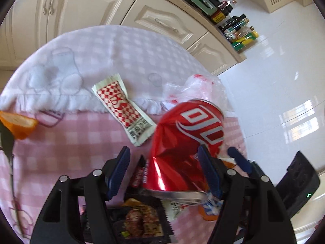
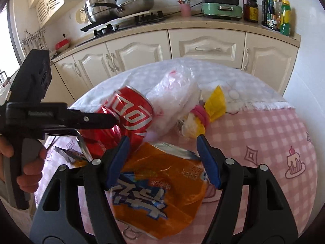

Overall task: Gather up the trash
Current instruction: 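Close the left gripper on the red crushed cola can and lift it, then grasp a clear plastic bag with the right gripper while the left holds the can, then carry can and bag over the blue bucket and open both grippers, then return to the table and grasp the orange flower stem with the left gripper, then grasp the red-white striped snack stick with the right gripper while the left holds the flower, then carry flower and snack stick over the blue bucket and open both grippers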

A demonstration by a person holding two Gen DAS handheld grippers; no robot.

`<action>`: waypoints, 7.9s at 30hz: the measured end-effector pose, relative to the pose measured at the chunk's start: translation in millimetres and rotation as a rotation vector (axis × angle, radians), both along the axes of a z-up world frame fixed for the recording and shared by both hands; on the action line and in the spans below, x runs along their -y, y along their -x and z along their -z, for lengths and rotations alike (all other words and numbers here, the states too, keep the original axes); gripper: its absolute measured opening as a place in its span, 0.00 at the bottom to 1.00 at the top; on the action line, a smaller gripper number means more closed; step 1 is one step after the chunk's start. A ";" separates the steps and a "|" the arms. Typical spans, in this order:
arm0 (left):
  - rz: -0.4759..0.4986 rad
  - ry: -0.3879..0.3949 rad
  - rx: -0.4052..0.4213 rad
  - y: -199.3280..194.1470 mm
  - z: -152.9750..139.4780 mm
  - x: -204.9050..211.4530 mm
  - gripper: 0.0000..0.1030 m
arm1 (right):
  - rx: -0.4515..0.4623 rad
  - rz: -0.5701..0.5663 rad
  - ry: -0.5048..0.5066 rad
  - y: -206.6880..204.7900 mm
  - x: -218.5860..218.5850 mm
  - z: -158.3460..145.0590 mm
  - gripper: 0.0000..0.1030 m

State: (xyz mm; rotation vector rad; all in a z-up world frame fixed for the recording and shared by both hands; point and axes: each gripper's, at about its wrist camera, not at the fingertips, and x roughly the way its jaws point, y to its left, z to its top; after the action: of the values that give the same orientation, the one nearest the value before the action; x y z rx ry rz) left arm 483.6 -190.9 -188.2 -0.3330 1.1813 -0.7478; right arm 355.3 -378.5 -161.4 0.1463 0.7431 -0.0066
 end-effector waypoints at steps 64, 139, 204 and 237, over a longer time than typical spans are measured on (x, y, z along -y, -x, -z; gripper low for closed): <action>-0.736 -0.225 0.483 177.2 -88.2 -345.4 0.21 | 0.202 -0.540 -0.026 20.4 -325.6 -74.9 0.02; -0.671 -0.256 0.390 166.2 -58.8 -331.9 0.58 | 0.112 -0.426 0.134 40.4 -339.9 -29.6 0.57; -0.551 -0.264 0.302 91.3 -7.4 -324.6 0.03 | -0.186 -0.537 0.046 -60.2 -345.7 -0.5 0.07; -0.695 -0.366 -0.039 51.3 161.5 -412.9 0.47 | -0.540 -0.511 0.021 -105.5 -443.6 194.2 0.08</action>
State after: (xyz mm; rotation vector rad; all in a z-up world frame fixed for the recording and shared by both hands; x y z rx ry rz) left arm 432.3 222.0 -349.7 -0.4174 1.1112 0.0807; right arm 460.8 65.1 -355.6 -0.0741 1.3030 0.4472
